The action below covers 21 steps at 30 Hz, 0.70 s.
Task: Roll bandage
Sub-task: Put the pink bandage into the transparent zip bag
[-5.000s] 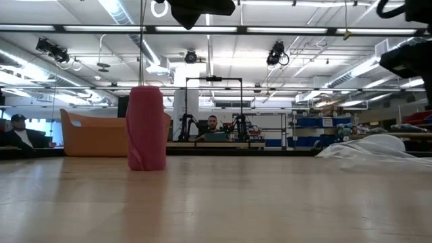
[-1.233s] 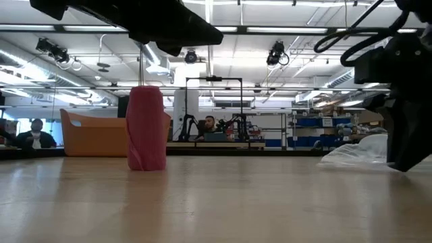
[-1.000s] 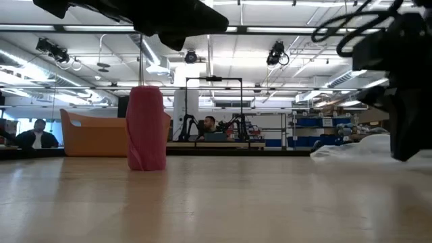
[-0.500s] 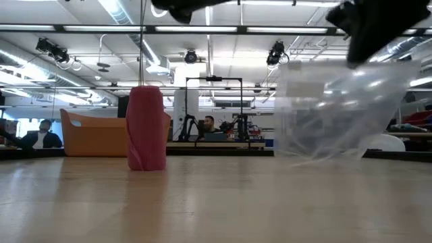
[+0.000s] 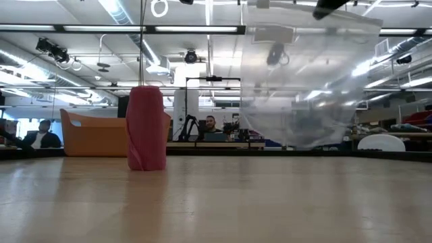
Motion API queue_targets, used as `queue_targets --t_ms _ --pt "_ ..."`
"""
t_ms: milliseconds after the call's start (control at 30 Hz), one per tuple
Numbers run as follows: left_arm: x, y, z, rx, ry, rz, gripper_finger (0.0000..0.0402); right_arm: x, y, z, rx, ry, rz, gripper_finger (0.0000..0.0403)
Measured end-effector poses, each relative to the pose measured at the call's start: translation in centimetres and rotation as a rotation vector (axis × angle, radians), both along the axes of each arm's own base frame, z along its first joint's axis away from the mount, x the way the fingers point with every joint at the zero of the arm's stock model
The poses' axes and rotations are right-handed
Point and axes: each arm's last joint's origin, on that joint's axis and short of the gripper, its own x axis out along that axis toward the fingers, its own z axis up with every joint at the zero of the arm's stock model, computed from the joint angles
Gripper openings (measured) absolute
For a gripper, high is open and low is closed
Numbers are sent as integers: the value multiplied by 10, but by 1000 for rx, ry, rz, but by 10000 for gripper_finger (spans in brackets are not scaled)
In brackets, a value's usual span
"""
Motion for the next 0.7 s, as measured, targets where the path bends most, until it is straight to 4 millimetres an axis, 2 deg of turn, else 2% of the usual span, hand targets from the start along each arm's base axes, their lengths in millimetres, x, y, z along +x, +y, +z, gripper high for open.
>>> queue_targets --t_ms 233,467,567,700 --pt "-1 0 -7 79 72 -10 161 3 1 13 9 -36 17 3" --pt "-1 -1 -6 33 63 -22 158 4 2 18 -8 -51 38 2" --pt "-1 0 -6 24 59 3 141 4 2 18 -13 -56 35 3" --pt "-1 0 -5 22 52 7 90 4 1 19 -26 -65 25 3"
